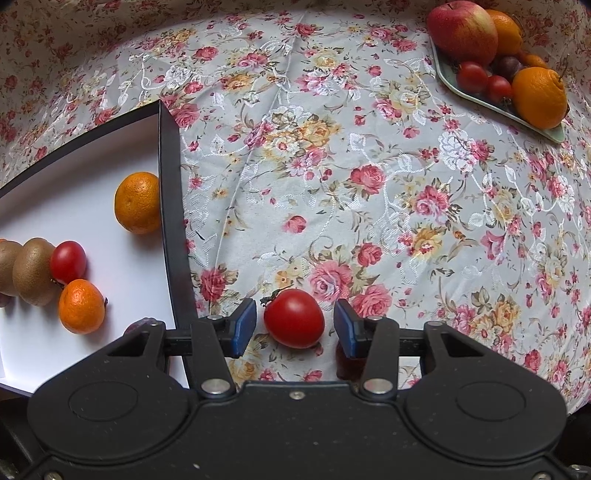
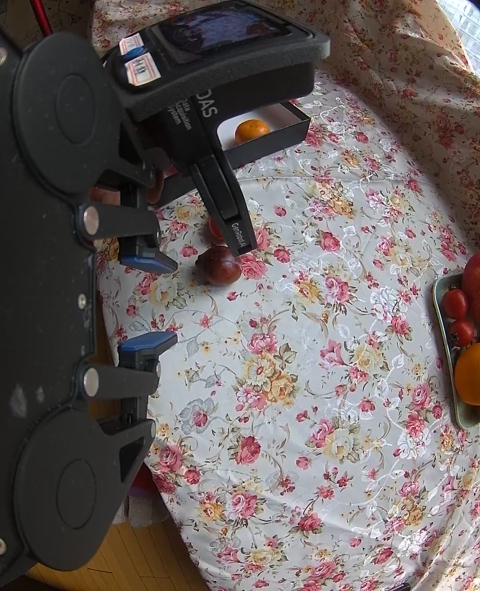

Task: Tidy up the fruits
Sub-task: 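Close the left tool on the red tomato while the right tool approaches the plum, then carry the tomato over the box with the left tool while the right tool grasps the plum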

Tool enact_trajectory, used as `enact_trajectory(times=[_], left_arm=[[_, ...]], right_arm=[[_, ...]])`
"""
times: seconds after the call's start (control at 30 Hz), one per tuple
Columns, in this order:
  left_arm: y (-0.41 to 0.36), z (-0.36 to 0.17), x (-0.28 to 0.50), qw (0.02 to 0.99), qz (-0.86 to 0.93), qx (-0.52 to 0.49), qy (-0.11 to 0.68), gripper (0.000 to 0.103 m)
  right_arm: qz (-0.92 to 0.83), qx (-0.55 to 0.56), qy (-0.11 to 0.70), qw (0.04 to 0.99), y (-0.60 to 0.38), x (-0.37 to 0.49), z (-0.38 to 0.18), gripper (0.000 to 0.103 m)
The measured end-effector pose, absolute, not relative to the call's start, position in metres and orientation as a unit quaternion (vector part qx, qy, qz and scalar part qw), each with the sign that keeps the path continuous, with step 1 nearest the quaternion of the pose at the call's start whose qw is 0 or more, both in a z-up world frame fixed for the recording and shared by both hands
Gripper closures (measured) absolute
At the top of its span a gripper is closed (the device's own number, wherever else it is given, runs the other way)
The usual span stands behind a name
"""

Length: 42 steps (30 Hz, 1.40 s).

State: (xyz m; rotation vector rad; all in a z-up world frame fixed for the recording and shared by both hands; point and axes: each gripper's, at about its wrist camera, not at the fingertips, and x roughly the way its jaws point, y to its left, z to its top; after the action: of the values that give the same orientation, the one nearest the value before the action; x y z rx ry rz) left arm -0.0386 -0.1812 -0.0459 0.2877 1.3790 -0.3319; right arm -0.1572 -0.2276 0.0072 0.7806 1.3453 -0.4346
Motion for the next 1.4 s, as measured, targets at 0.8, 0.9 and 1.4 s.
enact_trajectory(times=[0.8, 0.9, 1.4], left_arm=[[-0.162, -0.006, -0.016, 0.795, -0.138, 0.098, 0.583, 0.059], [-0.156, 0.004, -0.015, 0.802, -0.135, 0.094, 0.574, 0.059], [-0.118, 0.032, -0.008, 0.818, -0.128, 0.072, 0.556, 0.059]], right_arm=[[-0.208, 0.353, 0.605, 0.683, -0.228, -0.148, -0.006, 0.065], [-0.209, 0.348, 0.609, 0.681, -0.224, -0.146, -0.012, 0.065], [-0.193, 0.341, 0.602, 0.696, -0.199, -0.115, -0.022, 0.066]])
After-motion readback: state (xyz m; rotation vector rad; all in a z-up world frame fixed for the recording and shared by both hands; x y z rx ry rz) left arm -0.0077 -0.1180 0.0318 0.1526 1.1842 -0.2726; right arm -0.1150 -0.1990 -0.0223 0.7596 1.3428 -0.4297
